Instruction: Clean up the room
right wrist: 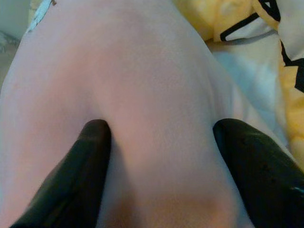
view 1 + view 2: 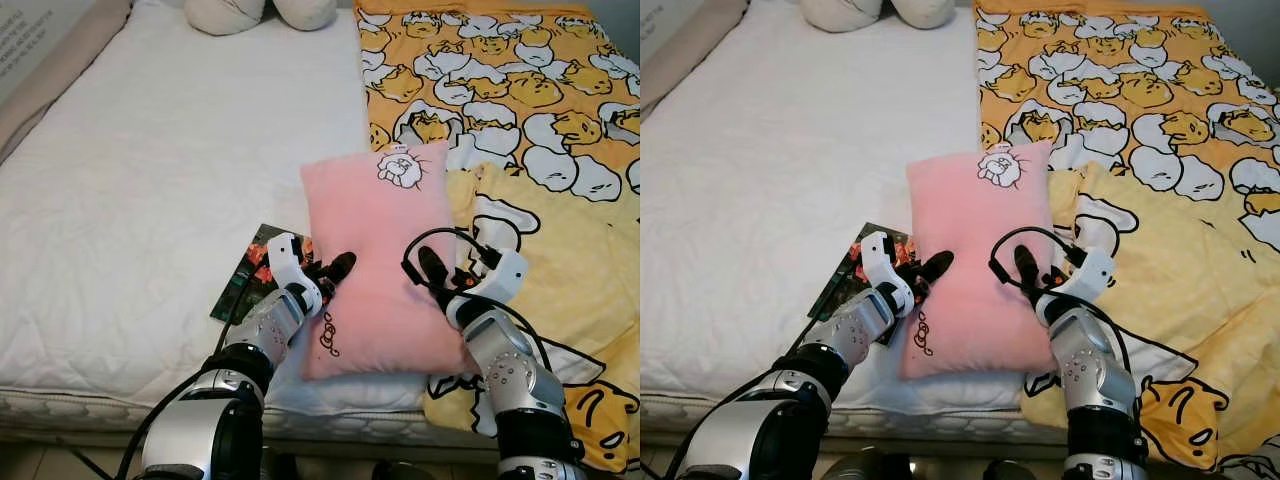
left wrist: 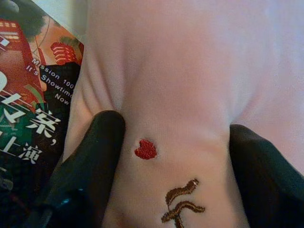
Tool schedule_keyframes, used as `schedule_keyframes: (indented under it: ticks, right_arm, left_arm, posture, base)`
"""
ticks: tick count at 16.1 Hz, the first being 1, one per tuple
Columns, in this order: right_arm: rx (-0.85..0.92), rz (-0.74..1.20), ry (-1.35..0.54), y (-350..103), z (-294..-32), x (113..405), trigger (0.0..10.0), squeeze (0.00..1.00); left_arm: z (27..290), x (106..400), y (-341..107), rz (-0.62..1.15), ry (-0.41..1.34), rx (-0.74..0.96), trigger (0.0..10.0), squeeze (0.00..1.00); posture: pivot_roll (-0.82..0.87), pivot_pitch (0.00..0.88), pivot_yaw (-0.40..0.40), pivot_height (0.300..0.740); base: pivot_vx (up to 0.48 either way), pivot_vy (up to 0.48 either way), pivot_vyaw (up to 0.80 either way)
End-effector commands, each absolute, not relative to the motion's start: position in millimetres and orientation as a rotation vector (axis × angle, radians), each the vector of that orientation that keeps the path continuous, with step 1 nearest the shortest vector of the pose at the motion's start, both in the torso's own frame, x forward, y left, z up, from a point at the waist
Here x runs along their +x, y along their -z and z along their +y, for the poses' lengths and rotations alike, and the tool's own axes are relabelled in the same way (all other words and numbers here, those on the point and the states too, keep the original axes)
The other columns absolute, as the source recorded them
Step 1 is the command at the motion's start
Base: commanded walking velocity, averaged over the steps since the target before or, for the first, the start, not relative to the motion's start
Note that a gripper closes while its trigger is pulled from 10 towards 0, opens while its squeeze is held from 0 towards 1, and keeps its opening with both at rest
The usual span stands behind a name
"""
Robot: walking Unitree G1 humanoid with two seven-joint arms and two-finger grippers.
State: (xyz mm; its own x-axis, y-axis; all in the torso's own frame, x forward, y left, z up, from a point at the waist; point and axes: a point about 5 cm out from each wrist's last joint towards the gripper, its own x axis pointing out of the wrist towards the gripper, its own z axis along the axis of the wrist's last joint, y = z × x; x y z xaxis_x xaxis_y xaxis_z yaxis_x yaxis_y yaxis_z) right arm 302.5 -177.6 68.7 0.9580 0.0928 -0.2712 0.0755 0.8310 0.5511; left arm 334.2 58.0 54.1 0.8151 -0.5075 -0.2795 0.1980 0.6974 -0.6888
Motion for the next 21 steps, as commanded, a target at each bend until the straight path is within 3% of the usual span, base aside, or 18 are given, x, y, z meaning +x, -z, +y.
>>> schedule_keyframes:
  ticks: [1, 5, 11, 21]
  right_arm:
    - [0.554, 0.370, 0.023, -51, -178, 292, 0.0, 0.00]
    - [0.540, 0.355, 0.033, -50, -185, 293, 0.0, 0.00]
    - [0.489, 0.332, 0.051, -51, -199, 292, 0.0, 0.00]
    - [0.490, 0.319, 0.040, -47, -193, 294, 0.0, 0.00]
  left_arm:
    - [43, 318, -37, 0.565, 0.423, -0.748, 0.0, 0.00]
    - [29, 320, -46, 0.538, 0.494, -0.765, 0.0, 0.00]
    - [19, 319, -50, 0.527, 0.571, -0.632, 0.0, 0.00]
    - [21, 323, -56, 0.502, 0.595, -0.652, 0.0, 0.00]
  posture:
    - [-0.06, 0.111, 0.006, 0.740]
    - [-0.09, 0.070, 0.019, 0.740]
    - [-0.14, 0.067, 0.037, 0.740]
    - [-0.14, 0.020, 0.072, 0.740]
  base:
    - [0.000, 0.000, 0.00]
    - [0.000, 0.000, 0.00]
    - [0.000, 0.000, 0.00]
    - [0.000, 0.000, 0.00]
